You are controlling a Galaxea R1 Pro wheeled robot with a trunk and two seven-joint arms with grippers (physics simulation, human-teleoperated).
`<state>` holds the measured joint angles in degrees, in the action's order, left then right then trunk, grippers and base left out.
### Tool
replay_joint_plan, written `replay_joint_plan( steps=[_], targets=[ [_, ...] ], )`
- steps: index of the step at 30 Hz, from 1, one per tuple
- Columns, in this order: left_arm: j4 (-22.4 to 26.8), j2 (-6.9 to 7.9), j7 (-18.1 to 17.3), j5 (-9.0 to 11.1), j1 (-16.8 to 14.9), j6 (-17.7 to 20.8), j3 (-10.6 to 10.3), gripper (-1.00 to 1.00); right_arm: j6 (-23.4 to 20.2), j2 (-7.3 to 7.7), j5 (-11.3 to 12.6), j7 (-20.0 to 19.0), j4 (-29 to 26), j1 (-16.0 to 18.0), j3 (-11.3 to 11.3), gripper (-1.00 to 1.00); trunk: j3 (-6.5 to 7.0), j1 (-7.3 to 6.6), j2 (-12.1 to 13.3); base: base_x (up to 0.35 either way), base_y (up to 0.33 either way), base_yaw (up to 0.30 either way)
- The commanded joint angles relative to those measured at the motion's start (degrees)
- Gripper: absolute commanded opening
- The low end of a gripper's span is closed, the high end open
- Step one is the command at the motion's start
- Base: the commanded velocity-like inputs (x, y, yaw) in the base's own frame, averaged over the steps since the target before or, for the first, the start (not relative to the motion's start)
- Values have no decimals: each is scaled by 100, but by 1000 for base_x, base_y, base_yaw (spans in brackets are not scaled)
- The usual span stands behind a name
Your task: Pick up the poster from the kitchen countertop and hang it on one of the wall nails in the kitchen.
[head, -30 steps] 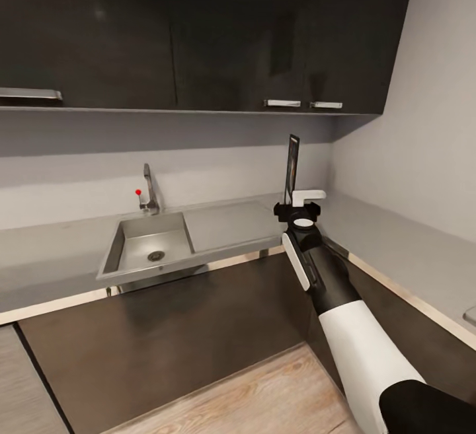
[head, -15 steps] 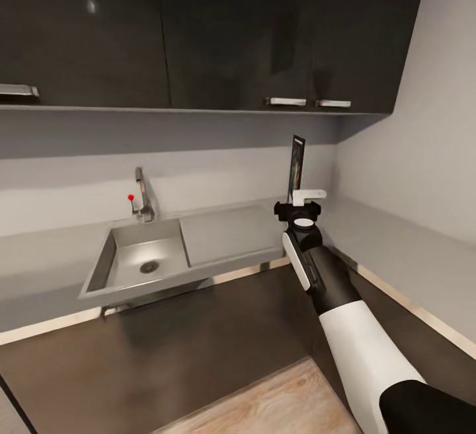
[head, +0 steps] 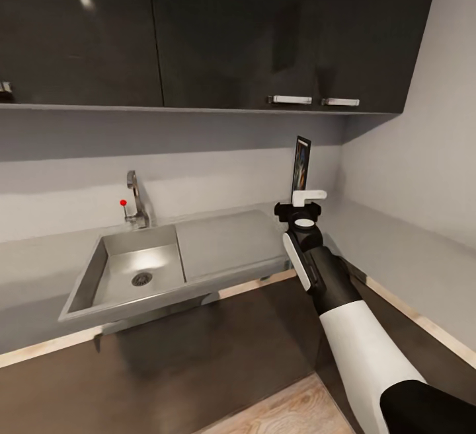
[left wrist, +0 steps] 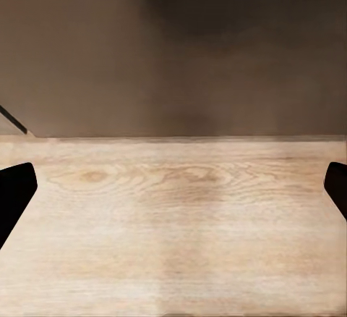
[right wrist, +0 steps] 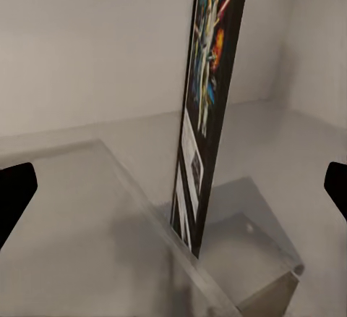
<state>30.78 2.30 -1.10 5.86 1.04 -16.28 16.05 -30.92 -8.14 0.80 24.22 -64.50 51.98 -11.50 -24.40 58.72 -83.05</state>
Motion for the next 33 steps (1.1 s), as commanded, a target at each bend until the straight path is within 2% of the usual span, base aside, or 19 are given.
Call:
replay_joint_plan(
  steps=[1, 8, 13, 14, 18, 19, 21, 22, 27, 33],
  targets=[
    [-105, 0, -37, 61, 2, -10, -10, 100, -32, 6, 5, 25, 10, 5, -8, 100, -5, 1, -3, 18, 0, 0],
    [-373, -5, -273, 64, 2, -21, -8, 100, 69, 30, 3, -83, 275, 5, 16, 100, -5, 1, -3, 7, 0, 0],
    [-423, -9, -328, 64, 2, -20, -11, 100, 742, 54, -11, -466, 752, 5, 27, 100, -5, 1, -3, 1, 0, 0],
    [-430, -10, -335, 64, 2, -20, -12, 100, 919, 80, -12, -567, 975, 5, 64, 100, -5, 1, -3, 0, 0, 0],
    [-438, -10, -344, 64, 2, -17, -14, 100, 1162, 188, -13, -710, 1369, 5, 245, 100, -5, 1, -3, 0, 0, 0],
    [-440, -11, -347, 64, 2, -16, -14, 100, 1235, 321, -17, -753, 1498, 10, 310, 100, -5, 1, -3, 0, 0, 0],
    [-441, -11, -347, 64, 2, -16, -14, 100, 1245, 379, -18, -759, 1515, 30, 321, 100, -5, 1, -3, 0, 0, 0],
    [-441, -11, -347, 64, 2, -16, -14, 100, 1259, 578, -10, -765, 1618, 150, 336, 100, -5, 1, -3, 0, 0, 0],
    [-437, -14, -345, 74, 11, -7, -6, 100, 1247, 695, -6, -753, 1651, 198, 331, 100, -5, 1, -3, 0, 0, 0],
    [-439, -23, -346, 73, 16, -7, -6, 100, 1250, 694, -4, -764, 1565, 198, 334, 100, -5, 1, -3, 0, 0, 0]
  ],
)
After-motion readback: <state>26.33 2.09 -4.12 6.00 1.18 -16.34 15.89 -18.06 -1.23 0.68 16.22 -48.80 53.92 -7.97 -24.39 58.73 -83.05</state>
